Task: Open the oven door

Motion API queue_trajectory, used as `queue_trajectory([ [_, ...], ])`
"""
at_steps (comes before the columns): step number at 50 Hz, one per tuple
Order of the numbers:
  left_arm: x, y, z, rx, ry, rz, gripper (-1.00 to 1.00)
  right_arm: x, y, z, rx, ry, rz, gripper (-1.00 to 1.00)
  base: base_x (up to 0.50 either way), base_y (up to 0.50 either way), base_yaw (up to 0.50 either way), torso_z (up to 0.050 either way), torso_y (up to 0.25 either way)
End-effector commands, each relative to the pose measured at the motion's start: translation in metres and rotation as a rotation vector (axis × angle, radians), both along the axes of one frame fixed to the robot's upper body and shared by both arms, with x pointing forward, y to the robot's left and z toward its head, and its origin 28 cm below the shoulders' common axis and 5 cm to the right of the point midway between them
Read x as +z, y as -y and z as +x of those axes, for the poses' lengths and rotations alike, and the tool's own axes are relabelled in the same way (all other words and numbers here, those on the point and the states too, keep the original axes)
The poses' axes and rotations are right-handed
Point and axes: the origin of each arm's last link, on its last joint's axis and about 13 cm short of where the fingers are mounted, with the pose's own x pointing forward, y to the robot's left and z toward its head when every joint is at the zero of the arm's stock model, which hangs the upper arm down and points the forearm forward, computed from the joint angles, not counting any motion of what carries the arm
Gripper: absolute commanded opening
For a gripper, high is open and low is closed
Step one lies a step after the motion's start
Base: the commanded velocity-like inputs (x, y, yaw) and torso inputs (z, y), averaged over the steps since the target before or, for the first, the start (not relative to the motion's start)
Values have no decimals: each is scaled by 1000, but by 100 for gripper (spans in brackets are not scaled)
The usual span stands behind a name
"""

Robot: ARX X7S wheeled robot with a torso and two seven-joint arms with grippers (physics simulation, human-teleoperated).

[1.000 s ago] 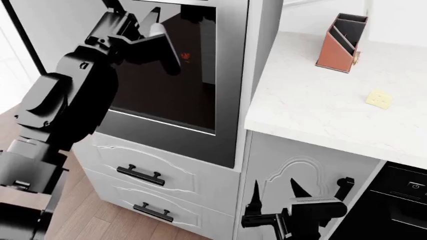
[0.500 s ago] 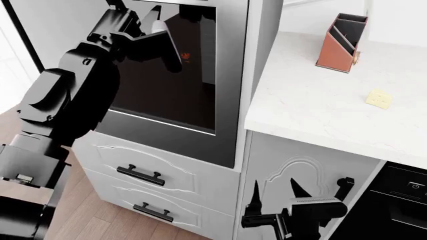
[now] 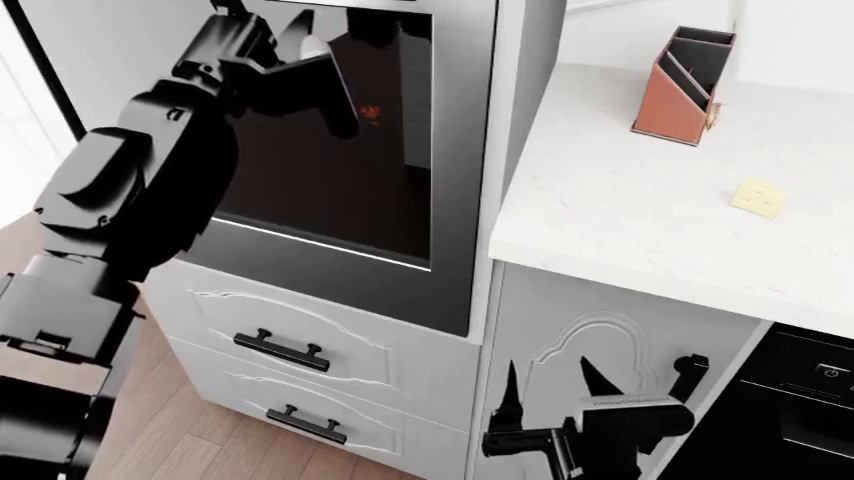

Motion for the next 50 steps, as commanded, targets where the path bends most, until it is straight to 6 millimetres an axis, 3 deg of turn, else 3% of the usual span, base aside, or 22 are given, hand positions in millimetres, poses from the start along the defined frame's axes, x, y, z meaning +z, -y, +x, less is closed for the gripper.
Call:
queue_trajectory([
  [1, 4, -3, 2, 22, 5, -2, 100, 0, 0, 0, 1, -1, -1, 100, 0, 0, 0, 0, 0],
  [50, 6, -3, 12, 60, 4, -16, 100, 0, 0, 0, -1, 0, -1, 100, 0, 0, 0, 0, 0],
])
